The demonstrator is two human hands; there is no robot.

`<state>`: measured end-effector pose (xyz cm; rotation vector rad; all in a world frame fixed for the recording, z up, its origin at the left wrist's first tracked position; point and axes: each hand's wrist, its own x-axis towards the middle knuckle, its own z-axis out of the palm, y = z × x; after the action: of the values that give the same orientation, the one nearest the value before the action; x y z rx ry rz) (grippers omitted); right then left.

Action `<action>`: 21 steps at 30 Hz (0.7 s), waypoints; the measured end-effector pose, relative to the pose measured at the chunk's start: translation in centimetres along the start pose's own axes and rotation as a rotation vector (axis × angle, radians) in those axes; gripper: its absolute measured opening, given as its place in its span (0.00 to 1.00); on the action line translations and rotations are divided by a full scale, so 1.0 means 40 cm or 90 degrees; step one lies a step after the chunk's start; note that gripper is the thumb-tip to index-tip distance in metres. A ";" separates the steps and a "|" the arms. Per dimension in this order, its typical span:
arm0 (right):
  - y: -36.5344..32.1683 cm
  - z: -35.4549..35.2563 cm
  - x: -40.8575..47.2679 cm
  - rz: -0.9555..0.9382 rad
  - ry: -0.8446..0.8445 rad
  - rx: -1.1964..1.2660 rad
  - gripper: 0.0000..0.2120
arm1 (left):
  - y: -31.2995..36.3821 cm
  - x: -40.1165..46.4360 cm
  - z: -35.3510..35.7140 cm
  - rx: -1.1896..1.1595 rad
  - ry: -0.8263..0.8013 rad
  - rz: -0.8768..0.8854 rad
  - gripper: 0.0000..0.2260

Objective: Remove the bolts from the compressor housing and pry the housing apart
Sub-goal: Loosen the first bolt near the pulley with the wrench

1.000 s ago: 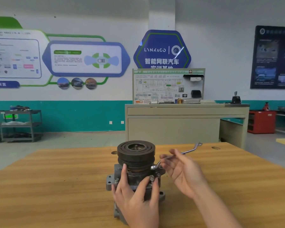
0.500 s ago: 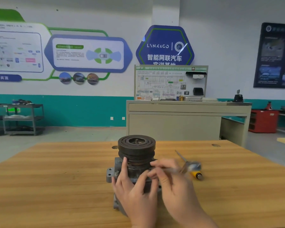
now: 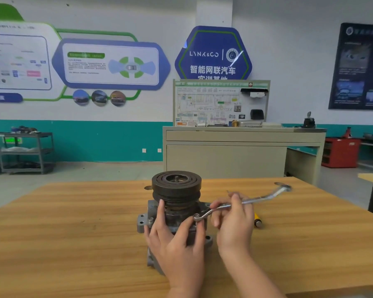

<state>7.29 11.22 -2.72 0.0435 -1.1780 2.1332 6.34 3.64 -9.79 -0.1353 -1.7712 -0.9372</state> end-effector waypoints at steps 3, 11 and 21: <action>-0.021 0.009 0.077 0.267 -0.073 -0.034 0.07 | 0.003 0.004 0.002 -0.002 0.016 0.008 0.12; -0.066 -0.019 0.077 0.203 -0.201 0.079 0.08 | 0.006 0.004 0.006 0.000 0.052 0.009 0.13; -0.028 -0.057 -0.023 -0.220 -0.216 -0.098 0.05 | -0.018 -0.004 0.026 0.082 0.054 0.082 0.12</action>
<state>9.30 12.83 -3.55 0.5192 -1.4085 1.7680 5.24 3.87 -10.44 -0.1233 -1.7170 -0.7246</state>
